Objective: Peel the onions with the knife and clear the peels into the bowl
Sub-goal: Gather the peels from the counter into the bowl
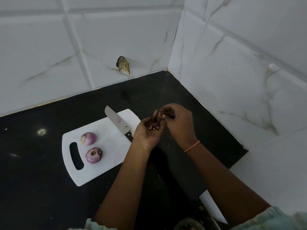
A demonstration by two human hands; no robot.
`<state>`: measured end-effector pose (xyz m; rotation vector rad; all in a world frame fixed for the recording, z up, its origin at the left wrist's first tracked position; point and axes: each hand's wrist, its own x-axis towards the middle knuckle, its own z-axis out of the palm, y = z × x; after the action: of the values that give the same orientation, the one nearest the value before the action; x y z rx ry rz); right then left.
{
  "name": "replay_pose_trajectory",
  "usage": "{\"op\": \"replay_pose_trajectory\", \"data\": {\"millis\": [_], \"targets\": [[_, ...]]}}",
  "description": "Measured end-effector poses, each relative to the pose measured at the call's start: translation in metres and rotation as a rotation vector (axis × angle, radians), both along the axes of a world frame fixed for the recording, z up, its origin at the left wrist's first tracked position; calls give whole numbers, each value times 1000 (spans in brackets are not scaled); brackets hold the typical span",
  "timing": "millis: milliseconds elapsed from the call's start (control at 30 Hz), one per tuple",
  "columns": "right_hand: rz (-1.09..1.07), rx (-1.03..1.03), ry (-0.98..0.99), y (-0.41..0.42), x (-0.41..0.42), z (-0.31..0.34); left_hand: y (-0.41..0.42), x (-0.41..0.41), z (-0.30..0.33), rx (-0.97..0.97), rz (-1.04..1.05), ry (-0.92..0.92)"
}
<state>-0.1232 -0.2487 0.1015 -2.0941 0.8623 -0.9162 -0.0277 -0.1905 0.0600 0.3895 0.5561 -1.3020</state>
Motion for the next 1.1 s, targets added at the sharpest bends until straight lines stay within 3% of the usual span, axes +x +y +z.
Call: {"op": "replay_pose_trajectory", "data": {"millis": [67,167,300,367,500,600,1100], "targets": [[-72,-43,1,-5,-6,-5,1,2,-2,11,12,2],[-139,87,98,-14,-22,-30,3,11,-2,21,50,-27],[-68,255,609,5,-40,-88,13,26,5,83,155,-53],[-2,123,791,23,-37,-110,18,31,5,95,192,-47],[209,-140,771,31,-23,-124,26,33,5,105,210,-47],[324,-185,707,24,-28,-119,32,28,8,111,197,-52],[193,-265,928,45,-65,-89,50,7,-1,132,86,-91]]}}
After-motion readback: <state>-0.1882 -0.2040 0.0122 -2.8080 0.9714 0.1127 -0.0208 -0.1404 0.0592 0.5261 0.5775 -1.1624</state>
